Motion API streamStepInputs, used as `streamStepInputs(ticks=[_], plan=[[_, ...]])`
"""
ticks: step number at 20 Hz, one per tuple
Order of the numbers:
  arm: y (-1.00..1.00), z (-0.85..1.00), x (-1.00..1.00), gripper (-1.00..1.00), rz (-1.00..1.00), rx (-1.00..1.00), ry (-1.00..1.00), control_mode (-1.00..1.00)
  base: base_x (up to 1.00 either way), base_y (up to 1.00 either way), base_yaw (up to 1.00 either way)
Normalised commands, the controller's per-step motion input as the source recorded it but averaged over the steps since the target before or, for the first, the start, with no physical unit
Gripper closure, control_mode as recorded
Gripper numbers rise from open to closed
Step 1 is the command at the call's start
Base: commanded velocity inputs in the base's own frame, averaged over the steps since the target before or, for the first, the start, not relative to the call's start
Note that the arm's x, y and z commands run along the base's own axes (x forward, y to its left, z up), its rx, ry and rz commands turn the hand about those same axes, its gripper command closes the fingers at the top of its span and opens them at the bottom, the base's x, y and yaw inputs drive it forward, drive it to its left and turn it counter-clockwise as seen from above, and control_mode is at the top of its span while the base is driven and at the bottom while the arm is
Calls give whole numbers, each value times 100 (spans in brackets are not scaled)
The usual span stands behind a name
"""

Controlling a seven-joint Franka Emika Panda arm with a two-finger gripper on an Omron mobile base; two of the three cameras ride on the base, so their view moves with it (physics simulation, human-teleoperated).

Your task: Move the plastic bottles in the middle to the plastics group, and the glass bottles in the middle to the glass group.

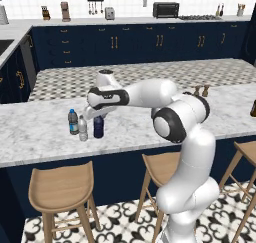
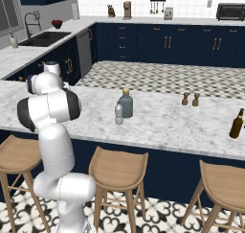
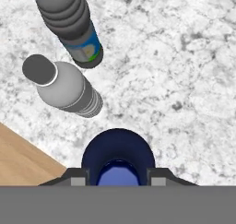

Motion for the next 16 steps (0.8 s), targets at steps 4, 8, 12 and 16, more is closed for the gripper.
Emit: streamStepInputs(ticks=[4, 8, 12, 16], plan=[[3, -13, 4, 100, 2, 0, -1, -100, 0, 0, 0], [3, -25, 11, 100, 0, 0, 0, -100, 0, 0, 0], [16, -27, 6, 100, 0, 0, 0, -100, 0, 0, 0], [8, 0, 0, 100, 0, 0, 0, -100, 0, 0, 0]])
